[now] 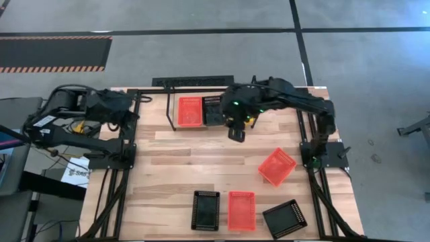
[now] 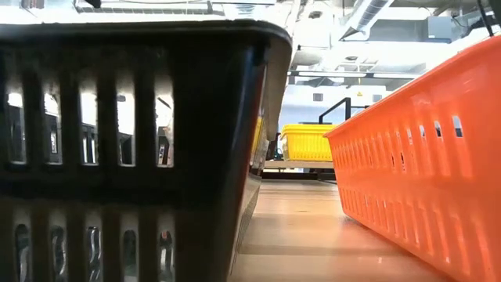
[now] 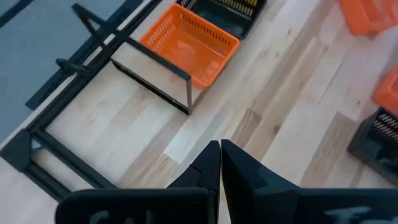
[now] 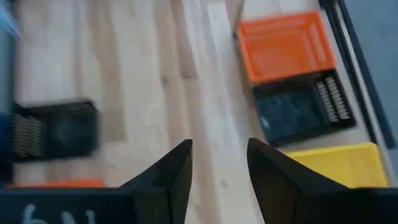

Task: Stack baskets on shelf by color
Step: Stack the left black basket on the black basket on the shelf

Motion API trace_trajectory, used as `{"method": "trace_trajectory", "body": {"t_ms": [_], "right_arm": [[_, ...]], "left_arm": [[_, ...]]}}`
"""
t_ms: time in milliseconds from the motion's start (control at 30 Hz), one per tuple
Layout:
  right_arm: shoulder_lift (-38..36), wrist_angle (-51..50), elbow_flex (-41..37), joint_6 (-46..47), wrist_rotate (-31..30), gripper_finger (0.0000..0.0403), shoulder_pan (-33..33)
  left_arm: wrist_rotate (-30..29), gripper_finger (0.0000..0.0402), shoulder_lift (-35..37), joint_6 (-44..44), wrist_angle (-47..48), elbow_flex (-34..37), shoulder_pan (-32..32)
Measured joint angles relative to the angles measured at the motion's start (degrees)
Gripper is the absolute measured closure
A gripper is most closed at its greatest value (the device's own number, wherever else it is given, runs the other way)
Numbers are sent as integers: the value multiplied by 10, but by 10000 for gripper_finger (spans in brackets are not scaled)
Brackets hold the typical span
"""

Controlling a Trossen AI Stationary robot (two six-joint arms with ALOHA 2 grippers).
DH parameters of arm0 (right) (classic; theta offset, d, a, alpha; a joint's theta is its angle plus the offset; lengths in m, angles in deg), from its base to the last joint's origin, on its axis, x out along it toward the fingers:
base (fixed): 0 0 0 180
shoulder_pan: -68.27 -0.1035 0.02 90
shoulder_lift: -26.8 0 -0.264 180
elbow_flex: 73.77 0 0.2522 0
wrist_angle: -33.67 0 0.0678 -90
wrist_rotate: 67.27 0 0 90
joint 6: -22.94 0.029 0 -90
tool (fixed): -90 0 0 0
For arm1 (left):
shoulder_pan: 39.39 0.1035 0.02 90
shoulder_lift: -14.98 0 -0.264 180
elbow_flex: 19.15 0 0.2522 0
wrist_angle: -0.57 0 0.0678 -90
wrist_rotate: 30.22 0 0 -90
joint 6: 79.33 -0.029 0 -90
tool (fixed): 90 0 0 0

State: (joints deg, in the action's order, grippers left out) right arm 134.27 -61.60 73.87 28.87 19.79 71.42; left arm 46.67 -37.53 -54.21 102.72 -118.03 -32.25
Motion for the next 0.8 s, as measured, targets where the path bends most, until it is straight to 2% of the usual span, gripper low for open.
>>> {"method": "trace_trajectory", "body": {"t_ms": [100,300,467,600,800], "right_arm": [[-20,7,1,54,-2,233,-27],[-52,33,1,111,-5,239,-67],[-72,80,1,101,-5,237,-85],[-97,112,1,79,-4,239,-88],[-140,126,1,43,-5,241,-84]], "left_arm": [[24,402,-35,-33,-26,0,0],[89,401,-131,-154,-127,0,-17],[118,402,-233,-226,-174,0,-41],[137,401,-323,-234,-174,0,-64],[196,401,-449,-255,-216,0,-113]]}}
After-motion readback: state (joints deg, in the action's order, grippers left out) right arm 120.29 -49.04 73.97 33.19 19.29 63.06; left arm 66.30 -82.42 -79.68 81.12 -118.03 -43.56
